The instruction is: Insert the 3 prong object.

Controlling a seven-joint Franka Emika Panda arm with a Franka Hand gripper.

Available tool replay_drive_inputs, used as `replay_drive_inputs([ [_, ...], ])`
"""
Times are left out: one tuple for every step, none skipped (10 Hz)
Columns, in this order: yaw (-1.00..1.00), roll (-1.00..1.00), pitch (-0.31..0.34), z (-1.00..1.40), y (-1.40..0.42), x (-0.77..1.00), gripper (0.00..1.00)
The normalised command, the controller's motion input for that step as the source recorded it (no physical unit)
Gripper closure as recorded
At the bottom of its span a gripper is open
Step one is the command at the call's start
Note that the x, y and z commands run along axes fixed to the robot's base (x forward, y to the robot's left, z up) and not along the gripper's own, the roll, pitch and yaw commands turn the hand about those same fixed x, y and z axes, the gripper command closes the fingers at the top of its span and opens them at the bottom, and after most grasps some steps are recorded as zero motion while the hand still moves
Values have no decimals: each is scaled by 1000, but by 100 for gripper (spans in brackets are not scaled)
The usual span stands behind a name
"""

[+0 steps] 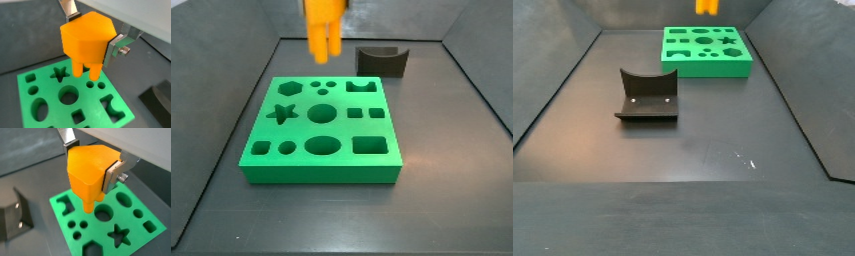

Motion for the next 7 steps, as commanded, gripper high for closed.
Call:
replay_drive_inputs([
  [831, 149, -179, -843, 203, -220, 100],
  [834, 149, -174, -840, 200, -211, 100],
  [463, 0, -87, -403, 337, 0, 100],
  [0, -171, -1, -34, 146, 66, 100],
  [17, -126, 0, -74, 226, 89, 100],
  [89, 1, 0, -457, 360, 183, 100],
  [117, 144, 41, -491, 266, 314, 100],
])
